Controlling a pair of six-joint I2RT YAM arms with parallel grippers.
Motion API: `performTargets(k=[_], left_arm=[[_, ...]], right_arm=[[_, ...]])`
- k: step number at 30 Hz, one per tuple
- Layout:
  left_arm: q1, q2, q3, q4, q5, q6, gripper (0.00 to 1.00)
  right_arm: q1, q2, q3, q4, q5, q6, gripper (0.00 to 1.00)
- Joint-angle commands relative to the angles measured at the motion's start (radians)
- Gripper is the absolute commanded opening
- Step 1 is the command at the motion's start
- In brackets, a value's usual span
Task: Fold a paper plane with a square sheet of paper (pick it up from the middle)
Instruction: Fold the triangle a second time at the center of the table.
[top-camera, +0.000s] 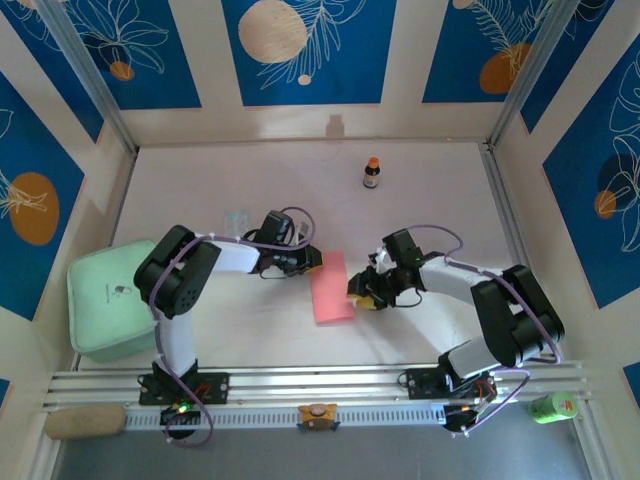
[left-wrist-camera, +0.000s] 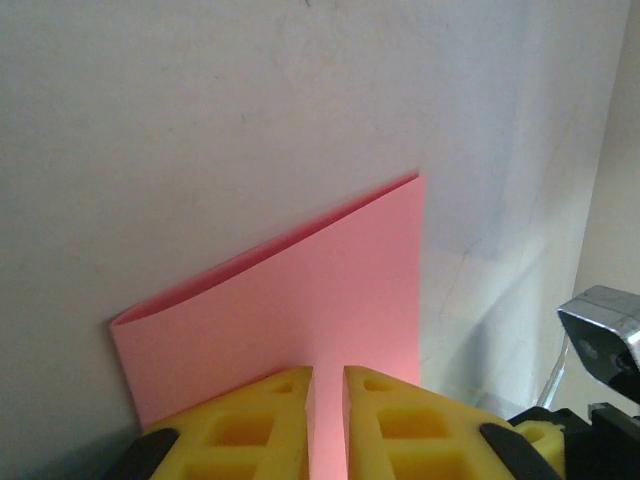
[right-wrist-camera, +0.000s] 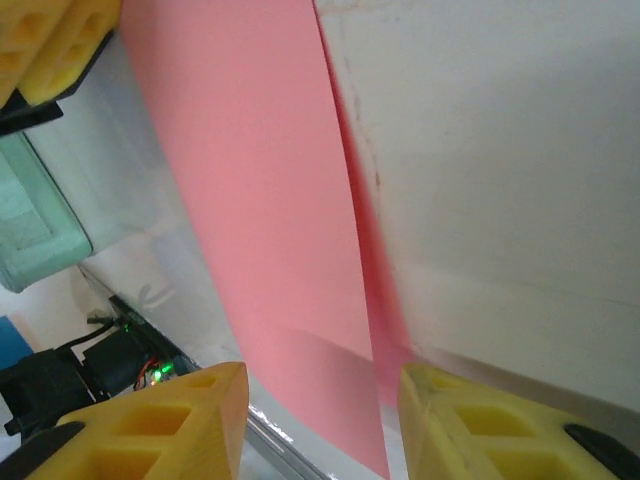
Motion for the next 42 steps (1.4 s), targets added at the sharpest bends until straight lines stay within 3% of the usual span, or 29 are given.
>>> performTargets(k=[1,26,33,40,42], left_arm=[[0.007,0.024,-0.018,-0.047,-0.008,0.001,0.17],[0.007,0.000,-0.010,-0.005,0.020,-0.019,0.21],[0.008,-0.051,-0.005,0.006,0.026,-0.022,0.29],[0.004,-0.229,-0.036,-0.021,-0.042,0.035,0.50],[0.002,-0.284,-0.047,-0.056,-0.070,0.071,0.52]], right_arm=[[0.019,0.042,0.011,0.013,-0.078,0.005,0.44],[-0.035,0.137,0.047,0.204,-0.158,0.007,0.26],[-0.057,0.163,0.049,0.234,-0.184,0.004,0.11],[-0.066,0.171,0.050,0.242,-0.187,0.005,0.04],[-0.068,0.173,0.054,0.238,-0.179,0.006,0.04]])
